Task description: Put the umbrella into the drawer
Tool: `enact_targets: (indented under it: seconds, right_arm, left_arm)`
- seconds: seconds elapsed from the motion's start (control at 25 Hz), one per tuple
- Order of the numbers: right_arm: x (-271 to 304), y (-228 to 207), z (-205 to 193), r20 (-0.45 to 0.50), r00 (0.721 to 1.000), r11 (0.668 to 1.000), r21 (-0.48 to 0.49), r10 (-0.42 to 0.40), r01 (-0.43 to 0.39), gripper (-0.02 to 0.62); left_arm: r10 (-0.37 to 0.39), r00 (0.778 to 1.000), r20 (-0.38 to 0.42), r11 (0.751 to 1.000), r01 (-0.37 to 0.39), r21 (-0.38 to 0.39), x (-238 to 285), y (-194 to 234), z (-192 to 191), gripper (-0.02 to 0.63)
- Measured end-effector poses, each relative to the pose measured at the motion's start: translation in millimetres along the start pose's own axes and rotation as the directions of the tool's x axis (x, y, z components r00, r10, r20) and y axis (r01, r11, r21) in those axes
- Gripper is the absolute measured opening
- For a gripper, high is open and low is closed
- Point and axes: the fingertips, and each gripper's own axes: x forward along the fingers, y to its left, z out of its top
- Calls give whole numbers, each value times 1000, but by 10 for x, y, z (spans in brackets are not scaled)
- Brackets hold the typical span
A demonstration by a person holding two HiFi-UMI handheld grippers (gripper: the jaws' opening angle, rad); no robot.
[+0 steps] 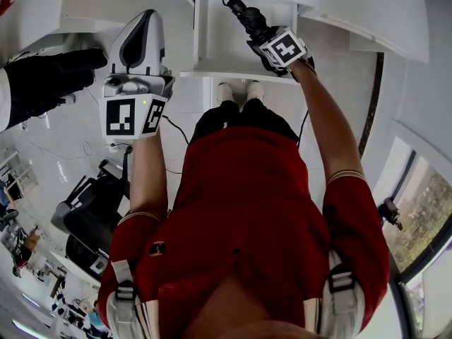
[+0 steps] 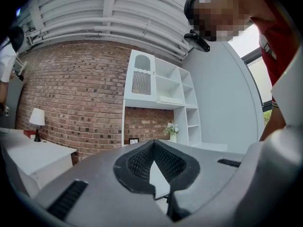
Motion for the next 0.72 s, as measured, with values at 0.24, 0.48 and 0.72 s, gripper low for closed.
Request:
enact_targets:
  seconds: [0.24, 0.48, 0.72]
  right_arm:
    - [178, -153, -62, -72, 997, 990, 134, -43, 52, 284]
    - [307, -319, -195, -146, 985, 964, 236, -88, 121, 284]
    - [354, -453, -379, -216, 970, 931, 321, -107, 175, 284]
  left_arm:
    - [14, 1000, -21, 1000, -14, 2, -19, 158, -57, 6]
    - [16, 999, -44, 1000, -15, 10, -32, 297, -117, 6]
    - [3, 998, -58, 1000, -2, 15, 6, 361, -145, 6]
